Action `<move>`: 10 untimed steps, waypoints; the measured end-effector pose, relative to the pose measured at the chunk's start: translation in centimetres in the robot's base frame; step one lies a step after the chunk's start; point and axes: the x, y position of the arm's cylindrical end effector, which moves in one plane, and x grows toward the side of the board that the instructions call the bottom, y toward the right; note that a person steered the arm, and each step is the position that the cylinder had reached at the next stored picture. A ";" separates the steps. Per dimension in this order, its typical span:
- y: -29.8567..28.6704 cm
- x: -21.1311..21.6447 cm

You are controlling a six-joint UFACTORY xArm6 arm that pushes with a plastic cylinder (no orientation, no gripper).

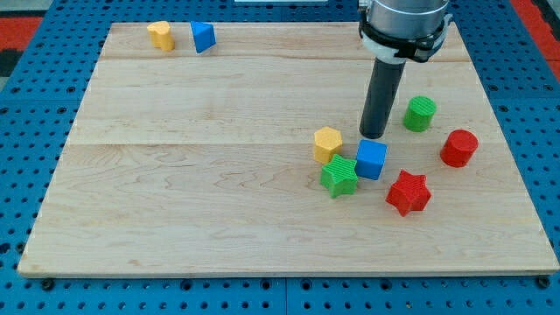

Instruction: Move the yellow hexagon below the yellow heart

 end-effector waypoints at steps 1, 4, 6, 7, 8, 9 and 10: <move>-6.6 1.8; -23.1 6.9; -25.6 15.9; -29.7 14.0; -24.2 9.0; -25.1 7.8; -25.9 11.1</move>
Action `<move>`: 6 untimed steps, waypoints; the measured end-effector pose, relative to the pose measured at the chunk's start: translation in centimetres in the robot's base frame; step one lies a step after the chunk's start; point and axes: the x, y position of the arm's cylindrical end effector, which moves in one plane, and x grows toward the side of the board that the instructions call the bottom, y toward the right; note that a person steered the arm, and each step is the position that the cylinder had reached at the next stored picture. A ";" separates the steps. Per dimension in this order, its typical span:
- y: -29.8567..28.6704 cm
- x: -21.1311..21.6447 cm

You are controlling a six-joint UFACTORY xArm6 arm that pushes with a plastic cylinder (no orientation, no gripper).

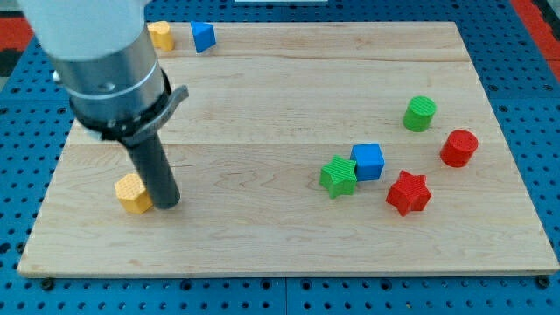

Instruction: Move the yellow hexagon below the yellow heart

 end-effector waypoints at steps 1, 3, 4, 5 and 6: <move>-5.5 1.4; -1.5 -4.9; -2.3 -11.1; -5.4 -11.2; -10.3 -17.5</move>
